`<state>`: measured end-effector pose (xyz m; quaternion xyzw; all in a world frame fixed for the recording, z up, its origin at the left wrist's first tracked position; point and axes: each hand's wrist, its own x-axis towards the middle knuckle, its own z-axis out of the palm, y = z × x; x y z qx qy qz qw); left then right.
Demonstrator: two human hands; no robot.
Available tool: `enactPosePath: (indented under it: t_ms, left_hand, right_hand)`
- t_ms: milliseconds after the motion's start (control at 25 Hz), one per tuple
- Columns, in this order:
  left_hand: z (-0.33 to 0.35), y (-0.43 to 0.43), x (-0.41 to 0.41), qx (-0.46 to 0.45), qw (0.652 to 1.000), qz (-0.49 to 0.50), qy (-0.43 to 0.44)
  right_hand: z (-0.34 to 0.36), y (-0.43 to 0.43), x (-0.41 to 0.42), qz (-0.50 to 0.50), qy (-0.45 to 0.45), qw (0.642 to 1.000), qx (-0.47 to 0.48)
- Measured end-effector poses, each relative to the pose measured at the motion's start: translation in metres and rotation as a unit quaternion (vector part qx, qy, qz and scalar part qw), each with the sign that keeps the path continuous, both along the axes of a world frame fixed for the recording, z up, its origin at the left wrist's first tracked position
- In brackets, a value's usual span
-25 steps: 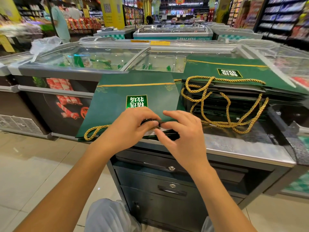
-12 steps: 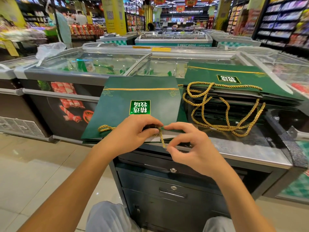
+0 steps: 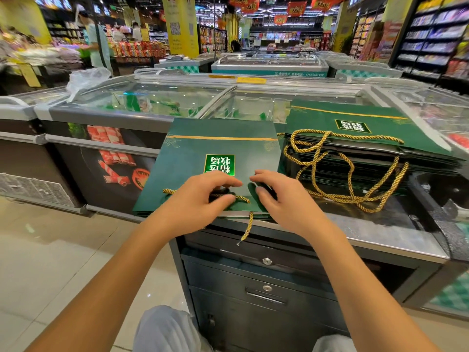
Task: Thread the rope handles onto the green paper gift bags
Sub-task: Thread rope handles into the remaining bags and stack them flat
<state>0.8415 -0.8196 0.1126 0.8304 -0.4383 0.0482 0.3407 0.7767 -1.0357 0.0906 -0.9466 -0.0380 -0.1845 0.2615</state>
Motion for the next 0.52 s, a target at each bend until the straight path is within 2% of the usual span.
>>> enactPosePath:
  t_ms: [80,160,280,400,520]
  left_hand:
    - [0.009,0.016,0.011,0.025,0.998,0.047,-0.026]
    - [0.019,0.032,0.024,0.095,0.992,0.075,-0.046]
    - [0.023,0.041,0.034,0.196,0.978,0.061,-0.042]
    - [0.022,0.036,0.036,0.195,0.978,0.048,-0.063]
    - [0.029,0.033,0.037,0.125,0.991,0.044,-0.034]
  right_hand:
    - [-0.007,0.002,0.010,0.007,0.031,0.998,-0.057]
    - [-0.011,0.001,0.011,0.002,0.043,0.996,-0.072]
    - [-0.014,0.000,0.012,-0.006,0.041,0.995,-0.090]
    - [-0.014,0.001,0.012,-0.009,0.040,0.995,-0.095]
    - [-0.014,0.002,0.010,-0.010,0.046,0.994,-0.095]
